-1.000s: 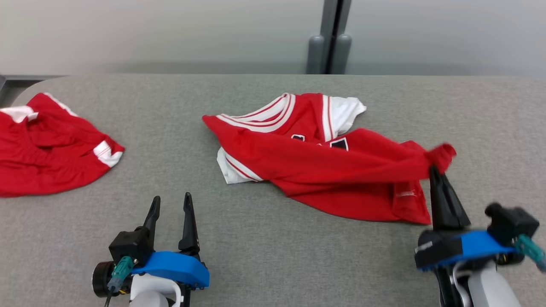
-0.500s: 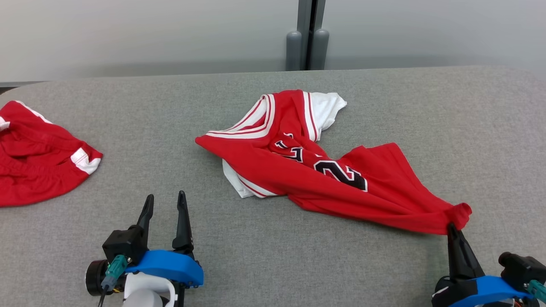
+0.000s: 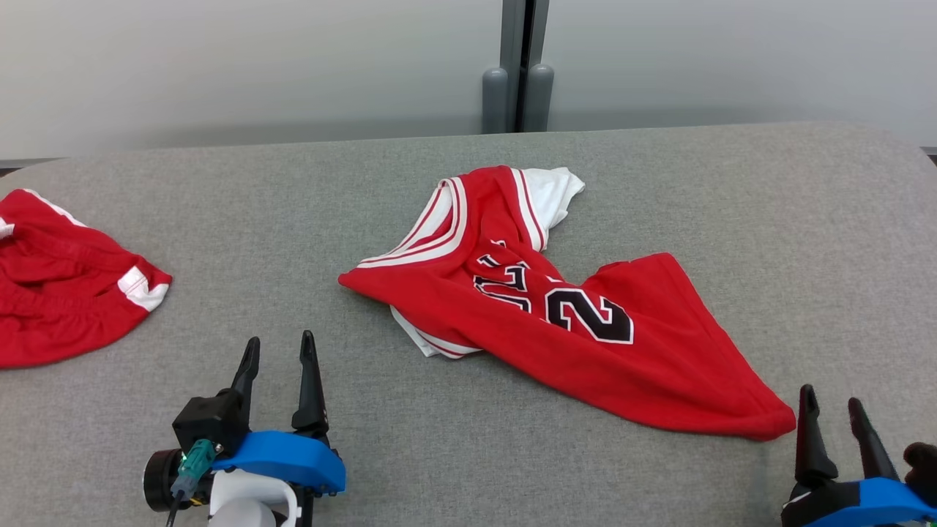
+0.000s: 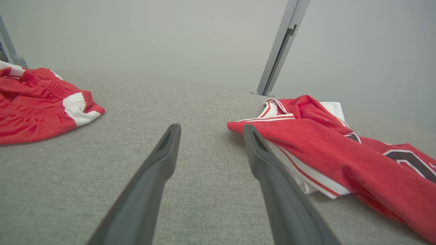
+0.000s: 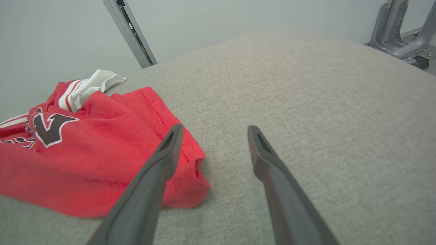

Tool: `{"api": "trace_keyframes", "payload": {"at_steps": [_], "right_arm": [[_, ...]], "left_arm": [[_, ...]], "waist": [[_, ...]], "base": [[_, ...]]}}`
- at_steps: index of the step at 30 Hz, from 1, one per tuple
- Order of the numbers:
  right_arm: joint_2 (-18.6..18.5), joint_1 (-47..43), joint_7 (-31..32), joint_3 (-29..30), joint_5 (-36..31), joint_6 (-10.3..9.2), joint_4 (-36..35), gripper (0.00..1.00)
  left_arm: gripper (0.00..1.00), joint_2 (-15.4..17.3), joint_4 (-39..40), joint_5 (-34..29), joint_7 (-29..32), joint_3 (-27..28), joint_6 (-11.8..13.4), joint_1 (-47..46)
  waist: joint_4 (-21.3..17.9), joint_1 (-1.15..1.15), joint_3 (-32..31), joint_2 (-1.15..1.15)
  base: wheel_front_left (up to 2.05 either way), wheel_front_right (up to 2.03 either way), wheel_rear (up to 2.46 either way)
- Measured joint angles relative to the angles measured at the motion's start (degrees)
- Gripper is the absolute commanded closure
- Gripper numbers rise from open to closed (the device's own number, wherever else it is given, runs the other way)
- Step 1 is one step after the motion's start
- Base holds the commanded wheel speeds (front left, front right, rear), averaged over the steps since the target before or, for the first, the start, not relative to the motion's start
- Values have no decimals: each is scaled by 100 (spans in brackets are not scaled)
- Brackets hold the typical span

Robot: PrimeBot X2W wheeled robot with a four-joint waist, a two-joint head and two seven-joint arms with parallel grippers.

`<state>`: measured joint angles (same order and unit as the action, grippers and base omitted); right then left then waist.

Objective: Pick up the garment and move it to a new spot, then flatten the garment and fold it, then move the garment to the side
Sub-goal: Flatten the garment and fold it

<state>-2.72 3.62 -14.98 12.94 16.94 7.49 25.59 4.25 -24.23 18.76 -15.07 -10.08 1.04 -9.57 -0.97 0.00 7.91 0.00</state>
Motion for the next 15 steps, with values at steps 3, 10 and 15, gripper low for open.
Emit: {"api": "trace_keyframes", "payload": {"at_steps": [3,10,15], "right_arm": [[-1,3,-4,112,-105,0,-343,0],[-3,65,-5,37,-276,0,-1010,0],[0,97,-7,-221,-281,0,-1260,0]], "left_arm": [[0,0,-13,0,0,-14,-1,0],[0,-22,-199,-11,19,-188,-63,-51],[0,-23,-573,-137,247,-483,-222,-282]], "waist": [[-39,0,-66,0],[-60,0,-190,0],[-52,0,-151,0]], "base": [[0,0,0],[0,0,0],[0,0,0]]}}
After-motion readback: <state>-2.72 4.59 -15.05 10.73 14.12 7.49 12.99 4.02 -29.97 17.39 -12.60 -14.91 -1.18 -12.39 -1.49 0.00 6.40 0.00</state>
